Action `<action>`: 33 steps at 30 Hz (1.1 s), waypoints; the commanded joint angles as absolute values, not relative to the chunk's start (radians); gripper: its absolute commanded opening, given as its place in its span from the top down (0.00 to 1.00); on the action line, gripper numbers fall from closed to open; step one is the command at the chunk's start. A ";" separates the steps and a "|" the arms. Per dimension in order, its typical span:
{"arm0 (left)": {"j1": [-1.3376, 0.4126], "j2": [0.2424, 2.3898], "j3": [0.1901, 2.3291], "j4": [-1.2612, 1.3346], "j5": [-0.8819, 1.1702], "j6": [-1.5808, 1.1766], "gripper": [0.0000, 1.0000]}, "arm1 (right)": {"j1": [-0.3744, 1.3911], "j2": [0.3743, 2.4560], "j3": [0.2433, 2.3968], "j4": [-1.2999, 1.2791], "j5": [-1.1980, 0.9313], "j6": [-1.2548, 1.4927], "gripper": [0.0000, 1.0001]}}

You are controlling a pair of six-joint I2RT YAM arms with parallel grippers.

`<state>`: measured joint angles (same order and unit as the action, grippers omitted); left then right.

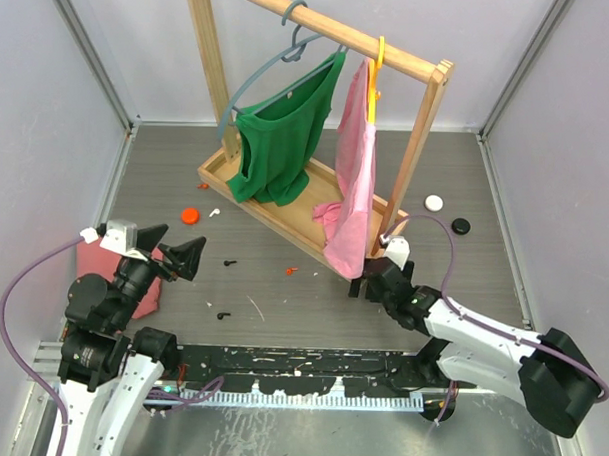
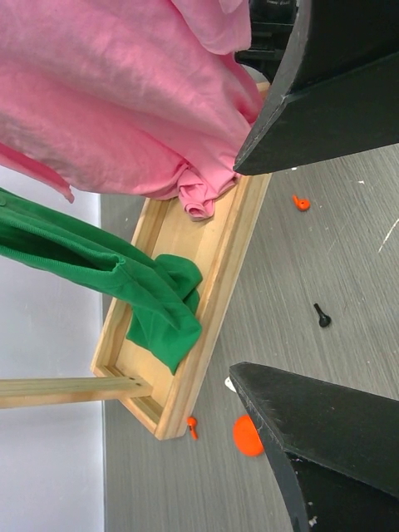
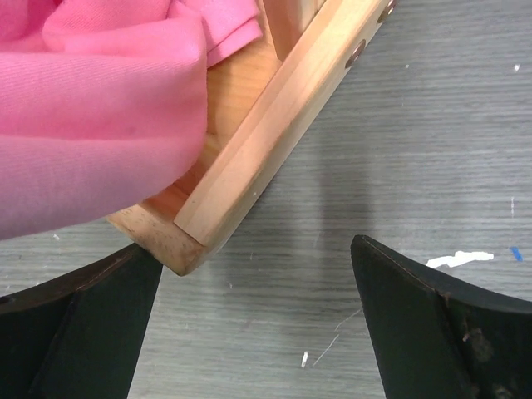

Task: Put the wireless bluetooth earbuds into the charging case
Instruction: Move the distractor to the center of the board.

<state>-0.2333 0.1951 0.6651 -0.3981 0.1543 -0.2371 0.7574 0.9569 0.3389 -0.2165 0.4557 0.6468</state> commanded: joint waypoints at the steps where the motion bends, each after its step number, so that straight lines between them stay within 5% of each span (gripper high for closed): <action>1: -0.240 0.207 0.673 -0.335 0.163 -0.216 0.02 | 0.744 1.013 0.387 -0.088 0.651 0.599 0.00; 18: -0.245 0.215 0.673 -0.337 0.159 -0.215 0.02 | 0.461 1.260 0.494 0.213 0.444 0.442 0.00; 33: -0.245 0.225 0.675 -0.346 0.139 -0.214 0.02 | 0.439 1.560 0.700 0.329 0.434 0.452 0.00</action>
